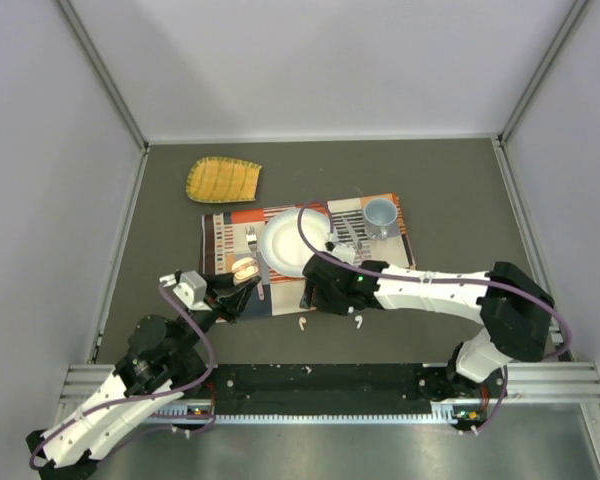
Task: Insert the wireless bluetooth earbuds into the charging case
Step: Pick up the left earbud from the center of the board.
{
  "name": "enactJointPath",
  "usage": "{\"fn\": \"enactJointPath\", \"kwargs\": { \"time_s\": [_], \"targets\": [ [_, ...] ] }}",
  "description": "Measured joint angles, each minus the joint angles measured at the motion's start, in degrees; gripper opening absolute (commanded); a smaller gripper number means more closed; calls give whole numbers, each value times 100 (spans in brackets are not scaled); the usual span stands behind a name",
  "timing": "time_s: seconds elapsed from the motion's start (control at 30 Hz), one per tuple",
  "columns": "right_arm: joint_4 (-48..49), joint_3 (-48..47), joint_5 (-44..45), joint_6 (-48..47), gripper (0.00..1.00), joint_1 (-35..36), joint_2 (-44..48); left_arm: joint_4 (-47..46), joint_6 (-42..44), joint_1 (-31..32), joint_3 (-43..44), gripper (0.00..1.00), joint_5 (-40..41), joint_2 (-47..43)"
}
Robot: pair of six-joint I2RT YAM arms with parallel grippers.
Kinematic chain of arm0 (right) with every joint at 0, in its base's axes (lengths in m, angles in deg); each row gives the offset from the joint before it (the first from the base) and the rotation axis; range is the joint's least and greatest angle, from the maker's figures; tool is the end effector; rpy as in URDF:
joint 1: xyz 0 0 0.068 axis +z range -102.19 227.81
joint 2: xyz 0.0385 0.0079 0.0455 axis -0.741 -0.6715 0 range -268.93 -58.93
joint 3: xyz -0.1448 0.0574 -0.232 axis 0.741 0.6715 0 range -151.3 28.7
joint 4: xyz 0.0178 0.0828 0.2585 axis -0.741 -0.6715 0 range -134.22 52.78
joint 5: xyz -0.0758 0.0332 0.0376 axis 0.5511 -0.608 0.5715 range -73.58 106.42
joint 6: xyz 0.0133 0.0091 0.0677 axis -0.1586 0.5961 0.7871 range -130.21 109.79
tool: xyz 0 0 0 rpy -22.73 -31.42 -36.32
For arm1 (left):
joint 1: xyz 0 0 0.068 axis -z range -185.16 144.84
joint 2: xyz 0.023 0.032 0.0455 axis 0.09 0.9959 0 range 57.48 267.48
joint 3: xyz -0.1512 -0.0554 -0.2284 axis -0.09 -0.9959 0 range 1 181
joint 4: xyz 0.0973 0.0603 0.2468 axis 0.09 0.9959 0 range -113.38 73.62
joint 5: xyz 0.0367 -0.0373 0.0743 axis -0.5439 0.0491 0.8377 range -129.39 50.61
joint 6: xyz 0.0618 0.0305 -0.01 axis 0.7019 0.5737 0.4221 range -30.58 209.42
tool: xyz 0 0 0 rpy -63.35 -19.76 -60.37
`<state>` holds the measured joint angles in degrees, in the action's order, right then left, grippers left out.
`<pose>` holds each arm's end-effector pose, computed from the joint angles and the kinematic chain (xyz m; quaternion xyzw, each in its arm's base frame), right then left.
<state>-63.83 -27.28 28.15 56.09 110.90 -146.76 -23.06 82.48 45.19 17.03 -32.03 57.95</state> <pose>0.1582 0.2861 0.1896 0.0547 0.9562 0.2024 0.2044 0.0730 -0.0766 0.2765 0.1767 0.5817 -0.3460 0.7146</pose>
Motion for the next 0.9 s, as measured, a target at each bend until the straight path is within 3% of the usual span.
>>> {"fn": "enactJointPath", "kwargs": {
  "time_s": [0.27,0.9],
  "targets": [
    [-26,-225,-83,256,50,118,-509,483,-42,0,13,0,-197,0],
    [-238,-680,66,595,45,372,-1220,557,-61,0,81,0,-348,0]
  ]
}}
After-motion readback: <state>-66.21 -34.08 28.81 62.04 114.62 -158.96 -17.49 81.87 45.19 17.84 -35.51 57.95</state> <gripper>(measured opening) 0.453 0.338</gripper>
